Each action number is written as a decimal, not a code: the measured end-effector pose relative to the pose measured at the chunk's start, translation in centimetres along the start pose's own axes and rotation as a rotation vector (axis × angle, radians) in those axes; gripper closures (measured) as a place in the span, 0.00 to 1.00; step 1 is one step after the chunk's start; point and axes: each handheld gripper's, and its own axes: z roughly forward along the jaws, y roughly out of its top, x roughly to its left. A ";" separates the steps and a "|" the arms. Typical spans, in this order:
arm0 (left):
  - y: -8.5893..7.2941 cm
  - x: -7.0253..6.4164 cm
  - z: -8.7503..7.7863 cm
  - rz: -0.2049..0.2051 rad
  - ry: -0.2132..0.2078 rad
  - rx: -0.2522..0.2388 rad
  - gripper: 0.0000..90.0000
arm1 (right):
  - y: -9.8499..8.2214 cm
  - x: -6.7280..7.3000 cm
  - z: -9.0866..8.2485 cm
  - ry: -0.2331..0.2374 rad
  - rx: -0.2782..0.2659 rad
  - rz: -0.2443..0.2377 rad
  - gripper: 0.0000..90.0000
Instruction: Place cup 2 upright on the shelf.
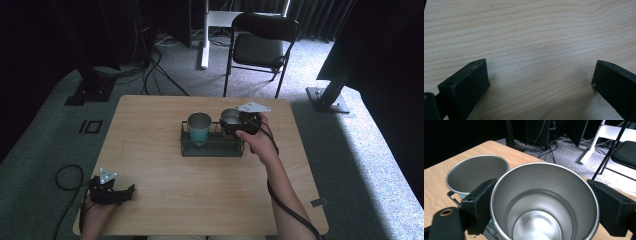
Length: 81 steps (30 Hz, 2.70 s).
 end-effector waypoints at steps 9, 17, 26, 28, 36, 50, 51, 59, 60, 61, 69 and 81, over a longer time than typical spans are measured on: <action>0.0 0.0 0.0 0.000 0.000 0.000 0.02 | -0.7 0.4 1.3 0.006 0.026 0.005 0.15; 0.0 0.0 0.0 0.000 0.000 0.000 0.02 | -1.6 0.4 2.4 0.002 0.044 0.005 0.15; 0.0 0.0 0.0 0.000 0.000 0.000 0.02 | -2.8 0.8 3.4 0.006 0.065 0.003 0.15; 0.0 0.0 0.0 0.000 0.000 0.000 0.02 | -3.1 0.8 3.5 0.005 0.067 0.000 0.15; 0.0 0.0 0.0 0.000 0.000 0.000 0.02 | -4.2 0.7 3.9 -0.012 0.080 -0.002 0.15; 0.0 0.0 0.0 0.000 0.000 0.000 0.02 | -4.5 0.7 4.1 -0.016 0.050 0.002 0.14; 0.0 0.0 0.0 0.000 0.000 0.000 0.02 | -4.5 0.7 4.0 -0.014 0.051 0.000 0.14; 0.0 0.0 0.0 0.000 0.000 0.000 0.02 | -4.3 0.5 3.5 0.010 0.022 0.004 0.13; 0.0 0.0 0.0 0.000 0.000 0.000 0.02 | -4.2 0.5 3.3 0.009 0.009 0.003 0.13; 0.0 0.0 0.0 0.000 0.000 0.000 0.02 | -4.2 0.5 3.2 0.010 0.007 -0.005 0.13; 0.0 0.0 0.0 0.000 0.000 0.000 0.02 | -3.8 0.4 2.2 0.019 -0.012 -0.011 0.13; 0.0 0.0 0.0 0.000 0.000 0.000 0.02 | -4.5 -0.7 0.1 0.036 -0.017 -0.029 0.13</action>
